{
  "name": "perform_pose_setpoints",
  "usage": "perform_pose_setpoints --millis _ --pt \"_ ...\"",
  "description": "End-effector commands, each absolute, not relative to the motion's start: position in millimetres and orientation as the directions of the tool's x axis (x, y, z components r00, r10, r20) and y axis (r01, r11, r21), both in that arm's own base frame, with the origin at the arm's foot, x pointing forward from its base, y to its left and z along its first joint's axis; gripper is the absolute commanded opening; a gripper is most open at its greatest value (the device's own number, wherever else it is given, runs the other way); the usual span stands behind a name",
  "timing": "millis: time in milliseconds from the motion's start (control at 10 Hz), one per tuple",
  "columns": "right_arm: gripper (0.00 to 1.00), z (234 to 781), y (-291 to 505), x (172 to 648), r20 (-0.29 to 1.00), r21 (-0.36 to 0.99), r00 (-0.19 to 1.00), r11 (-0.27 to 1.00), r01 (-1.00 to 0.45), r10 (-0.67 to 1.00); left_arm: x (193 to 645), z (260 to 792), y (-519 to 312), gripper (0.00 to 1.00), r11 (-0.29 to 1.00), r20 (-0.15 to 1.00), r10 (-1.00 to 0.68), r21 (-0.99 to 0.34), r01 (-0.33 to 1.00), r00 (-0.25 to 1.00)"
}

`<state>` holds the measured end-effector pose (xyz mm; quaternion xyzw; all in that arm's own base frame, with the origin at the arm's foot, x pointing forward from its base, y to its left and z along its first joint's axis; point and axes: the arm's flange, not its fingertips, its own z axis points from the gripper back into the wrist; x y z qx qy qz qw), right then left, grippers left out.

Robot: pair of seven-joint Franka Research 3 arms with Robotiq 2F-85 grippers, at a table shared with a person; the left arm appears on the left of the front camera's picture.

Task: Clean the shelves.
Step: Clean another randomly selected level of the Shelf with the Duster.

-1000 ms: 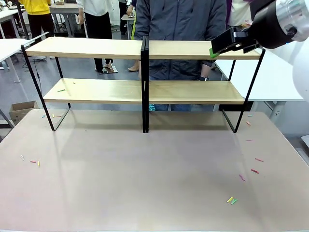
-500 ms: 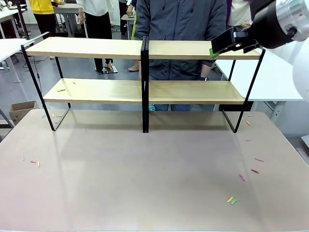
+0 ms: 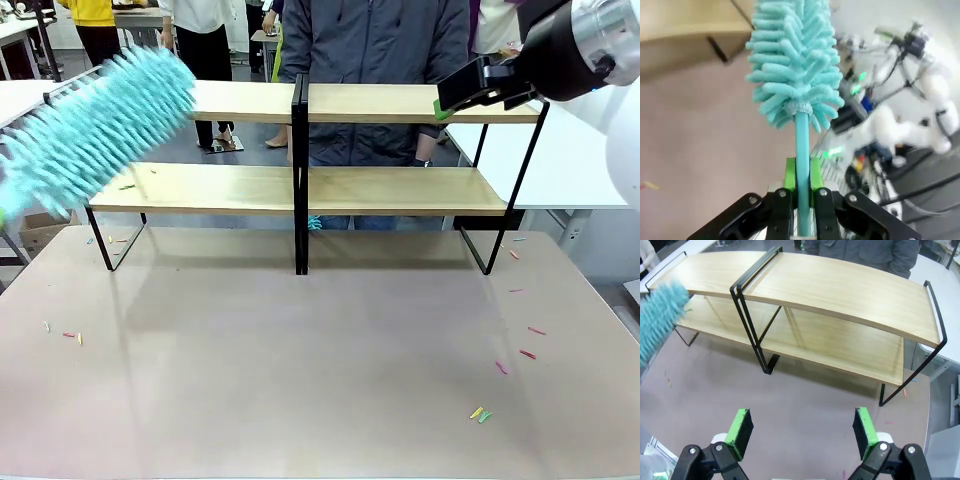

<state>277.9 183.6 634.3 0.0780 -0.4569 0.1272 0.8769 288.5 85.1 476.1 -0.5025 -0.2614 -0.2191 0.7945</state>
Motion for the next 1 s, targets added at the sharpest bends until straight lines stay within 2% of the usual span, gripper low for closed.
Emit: perform_pose_setpoints --millis 0,100,200,500,600,700,900 --pt "1.0 635 184 278 0.82 0.025 0.552 0.955 -0.296 0.149 272 440 42 0.13 0.423 0.598 -0.229 -0.65 0.632 0.768" --pt "1.0 635 184 278 0.82 0.025 0.552 0.955 -0.296 0.149 277 436 35 0.13 0.446 0.556 -0.22 -0.673 0.59 0.801" --pt "1.0 635 184 278 0.82 0.025 0.552 0.955 -0.296 0.149 297 468 65 0.13 0.413 0.605 -0.186 -0.667 0.62 0.774" --pt "1.0 635 184 278 0.82 0.025 0.552 0.955 -0.296 0.149 304 460 55 0.13 0.417 0.589 -0.22 -0.664 0.621 0.777" --pt "1.0 635 184 278 0.82 0.025 0.552 0.955 -0.296 0.149 312 452 43 0.13 0.602 0.568 -0.032 -0.646 0.469 0.823" --pt "1.0 635 184 278 0.82 0.025 0.552 0.955 -0.296 0.149 307 451 36 0.13 0.614 0.557 0.007 -0.658 0.436 0.83" --pt "1.0 635 184 278 0.82 0.025 0.552 0.955 -0.296 0.149 290 450 14 0.13 0.742 0.554 0.114 -0.599 0.3 0.825"
